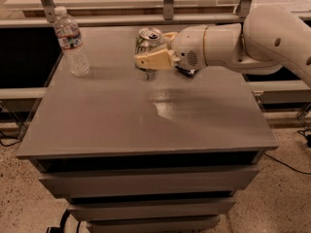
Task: Move 7up can near blue plastic bottle
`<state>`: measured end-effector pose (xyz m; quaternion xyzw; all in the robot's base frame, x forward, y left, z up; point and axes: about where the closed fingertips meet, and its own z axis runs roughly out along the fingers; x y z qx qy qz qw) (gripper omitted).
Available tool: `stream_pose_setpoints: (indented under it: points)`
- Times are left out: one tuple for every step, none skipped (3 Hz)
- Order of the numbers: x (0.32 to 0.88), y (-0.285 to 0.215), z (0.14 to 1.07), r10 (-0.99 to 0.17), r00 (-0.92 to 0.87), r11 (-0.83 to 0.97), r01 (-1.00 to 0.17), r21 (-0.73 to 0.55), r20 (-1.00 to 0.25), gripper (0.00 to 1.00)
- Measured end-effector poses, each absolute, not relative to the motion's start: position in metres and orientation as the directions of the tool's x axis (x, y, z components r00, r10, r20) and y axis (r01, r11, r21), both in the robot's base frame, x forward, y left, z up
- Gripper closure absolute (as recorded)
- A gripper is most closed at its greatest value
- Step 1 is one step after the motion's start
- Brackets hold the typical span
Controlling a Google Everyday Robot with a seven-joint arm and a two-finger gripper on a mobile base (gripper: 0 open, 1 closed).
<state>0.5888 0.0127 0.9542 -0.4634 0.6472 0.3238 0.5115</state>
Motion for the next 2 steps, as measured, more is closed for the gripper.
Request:
stream_pose_setpoints:
  points:
    - [0.593, 0.018, 0.954, -0.267, -0.037, 0.360, -0.931, -0.065, -0.963, 1.00]
    - [0.610, 0.037, 0.942, -0.254, -0.044, 0.356, -0.933, -0.051, -0.966, 1.00]
